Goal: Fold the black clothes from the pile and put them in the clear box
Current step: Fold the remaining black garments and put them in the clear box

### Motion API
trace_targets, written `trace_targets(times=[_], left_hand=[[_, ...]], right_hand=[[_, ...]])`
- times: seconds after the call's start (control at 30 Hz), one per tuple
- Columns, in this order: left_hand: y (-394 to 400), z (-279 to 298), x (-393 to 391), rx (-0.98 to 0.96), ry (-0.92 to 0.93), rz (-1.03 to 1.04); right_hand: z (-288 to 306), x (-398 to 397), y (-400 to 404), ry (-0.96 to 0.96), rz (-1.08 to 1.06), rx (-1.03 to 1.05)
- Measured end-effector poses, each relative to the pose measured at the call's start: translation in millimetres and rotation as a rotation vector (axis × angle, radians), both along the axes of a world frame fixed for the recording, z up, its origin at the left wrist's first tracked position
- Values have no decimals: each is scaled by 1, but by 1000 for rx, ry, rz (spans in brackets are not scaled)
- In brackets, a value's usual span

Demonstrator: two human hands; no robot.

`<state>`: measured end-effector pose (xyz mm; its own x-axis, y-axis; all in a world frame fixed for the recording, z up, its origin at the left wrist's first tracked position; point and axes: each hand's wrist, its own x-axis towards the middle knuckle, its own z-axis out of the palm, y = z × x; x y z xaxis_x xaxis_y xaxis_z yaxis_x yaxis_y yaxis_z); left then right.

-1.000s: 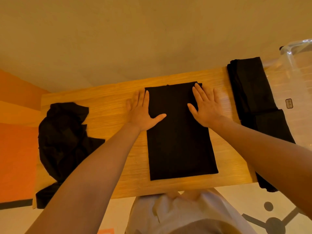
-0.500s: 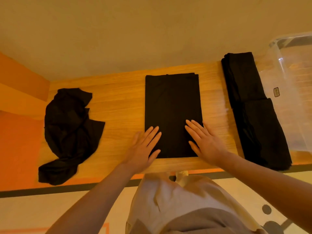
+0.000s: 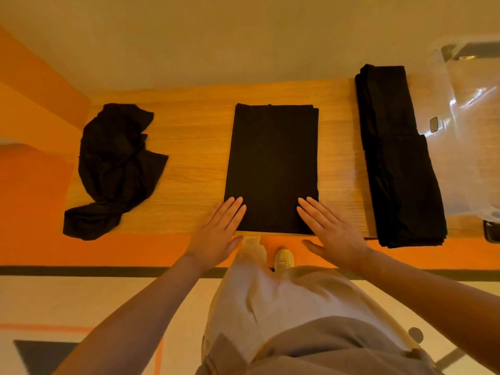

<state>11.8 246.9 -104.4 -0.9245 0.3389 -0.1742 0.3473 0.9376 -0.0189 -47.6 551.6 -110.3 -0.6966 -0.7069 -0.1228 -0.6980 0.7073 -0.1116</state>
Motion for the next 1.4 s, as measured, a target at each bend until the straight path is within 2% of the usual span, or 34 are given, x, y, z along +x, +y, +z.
trace_targets(times=[0.3, 0.4, 0.5, 0.57, 0.63, 0.7, 0.8, 0.87, 1.1, 1.4], left_hand=[[3, -3, 20, -26, 204, -81], [1, -1, 25, 37, 219, -123], [-1, 7, 26, 186, 159, -128], [-2, 11, 25, 381, 93, -20], [0, 16, 23, 606, 41, 184], [5, 26, 18, 783, -31, 403], [9, 41, 4, 987, -173, 705], [8, 46, -8, 1059, -169, 792], [7, 43, -58, 1028, -97, 845], [-1, 21, -99, 858, -81, 932]], right_hand=[[-11, 6, 14, 138, 195, -125], [-8, 3, 18, 103, 214, -263], [-1, 0, 22, -32, 182, -380], [3, -3, 25, -209, 81, -482], [8, -4, 25, -385, -58, -587], [15, -4, 21, -482, -196, -657], [34, -10, 13, -645, -434, -726], [44, -17, 7, -686, -532, -820], [50, -53, -11, -660, -812, -807], [46, -82, -33, -516, -947, -647]])
